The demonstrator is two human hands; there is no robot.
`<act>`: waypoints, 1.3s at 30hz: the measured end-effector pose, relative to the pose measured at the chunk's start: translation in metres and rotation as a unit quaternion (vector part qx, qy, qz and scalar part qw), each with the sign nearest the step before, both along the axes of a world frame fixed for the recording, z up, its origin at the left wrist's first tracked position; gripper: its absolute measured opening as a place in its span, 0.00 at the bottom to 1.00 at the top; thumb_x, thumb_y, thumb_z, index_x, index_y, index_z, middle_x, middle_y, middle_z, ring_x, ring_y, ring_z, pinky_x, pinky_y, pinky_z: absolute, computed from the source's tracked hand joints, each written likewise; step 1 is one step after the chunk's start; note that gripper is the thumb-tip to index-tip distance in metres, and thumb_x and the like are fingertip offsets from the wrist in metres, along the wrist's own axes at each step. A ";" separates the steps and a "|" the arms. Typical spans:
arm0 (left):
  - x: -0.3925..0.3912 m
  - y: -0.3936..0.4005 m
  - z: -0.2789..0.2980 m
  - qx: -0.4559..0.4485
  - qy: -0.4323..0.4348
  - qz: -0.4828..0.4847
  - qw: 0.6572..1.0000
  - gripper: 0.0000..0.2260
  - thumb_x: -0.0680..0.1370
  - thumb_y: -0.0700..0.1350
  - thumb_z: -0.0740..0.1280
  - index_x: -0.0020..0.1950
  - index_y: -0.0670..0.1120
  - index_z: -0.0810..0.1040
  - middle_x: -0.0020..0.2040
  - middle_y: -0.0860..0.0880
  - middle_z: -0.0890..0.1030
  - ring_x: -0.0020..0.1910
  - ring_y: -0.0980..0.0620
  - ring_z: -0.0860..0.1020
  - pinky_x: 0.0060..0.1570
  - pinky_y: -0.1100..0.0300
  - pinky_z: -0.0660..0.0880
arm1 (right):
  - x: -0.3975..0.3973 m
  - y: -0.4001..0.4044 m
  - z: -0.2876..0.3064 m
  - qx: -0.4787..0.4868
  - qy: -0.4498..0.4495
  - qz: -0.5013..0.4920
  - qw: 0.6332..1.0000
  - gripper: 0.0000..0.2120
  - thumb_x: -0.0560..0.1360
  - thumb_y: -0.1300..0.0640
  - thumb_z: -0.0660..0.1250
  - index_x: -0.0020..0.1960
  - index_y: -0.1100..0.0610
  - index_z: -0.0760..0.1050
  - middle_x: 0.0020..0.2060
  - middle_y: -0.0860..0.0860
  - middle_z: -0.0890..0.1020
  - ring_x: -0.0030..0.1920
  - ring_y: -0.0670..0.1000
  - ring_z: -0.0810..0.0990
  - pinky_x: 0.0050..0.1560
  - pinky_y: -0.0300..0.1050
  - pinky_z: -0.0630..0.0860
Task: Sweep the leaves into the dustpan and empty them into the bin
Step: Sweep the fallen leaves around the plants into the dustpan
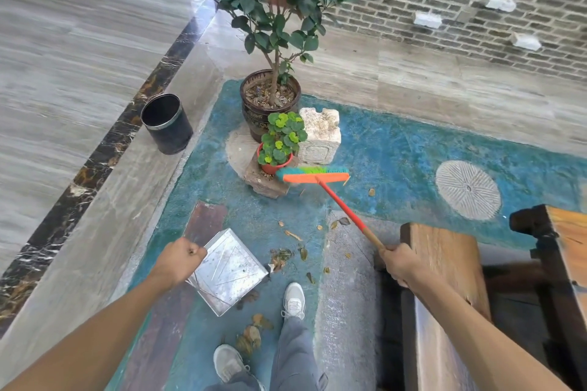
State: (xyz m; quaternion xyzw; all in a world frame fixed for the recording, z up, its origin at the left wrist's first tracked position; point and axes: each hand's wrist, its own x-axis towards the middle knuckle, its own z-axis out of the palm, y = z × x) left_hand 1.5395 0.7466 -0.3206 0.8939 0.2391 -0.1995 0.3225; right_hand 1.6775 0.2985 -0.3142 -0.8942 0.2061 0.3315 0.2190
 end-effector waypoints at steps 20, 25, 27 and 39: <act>0.066 -0.056 -0.012 0.073 0.024 0.037 0.996 0.23 0.76 0.44 0.64 0.23 0.48 0.57 0.18 0.51 0.60 0.24 0.47 0.63 0.29 0.59 0.63 | -0.056 -0.069 -0.062 0.053 0.137 -0.128 0.981 0.09 0.79 0.53 0.56 0.47 0.54 0.73 0.24 0.51 0.66 0.16 0.48 0.61 0.21 0.34 0.56; 0.116 -0.085 -0.010 0.062 0.033 0.094 0.993 0.20 0.69 0.53 0.58 0.20 0.44 0.64 0.22 0.43 0.67 0.29 0.40 0.70 0.32 0.55 0.67 | 0.016 -0.083 -0.080 0.079 0.106 -0.224 0.966 0.15 0.79 0.51 0.60 0.35 0.54 0.67 0.30 0.52 0.71 0.25 0.50 0.68 0.19 0.35 0.64; 0.138 -0.093 -0.008 0.065 0.025 0.126 0.990 0.19 0.66 0.54 0.56 0.21 0.42 0.68 0.25 0.40 0.70 0.34 0.36 0.74 0.37 0.52 0.70 | 0.050 -0.088 -0.086 0.083 0.095 -0.261 0.957 0.16 0.80 0.51 0.59 0.35 0.56 0.66 0.28 0.54 0.70 0.21 0.51 0.67 0.19 0.34 0.62; 0.230 -0.104 -0.041 0.092 -0.001 0.250 0.964 0.18 0.75 0.47 0.65 0.31 0.36 0.77 0.29 0.34 0.74 0.36 0.34 0.77 0.41 0.47 0.75 | 0.266 -0.113 -0.131 0.063 0.053 -0.204 0.976 0.18 0.80 0.61 0.60 0.32 0.58 0.66 0.10 0.50 0.69 0.11 0.44 0.69 0.25 0.41 0.78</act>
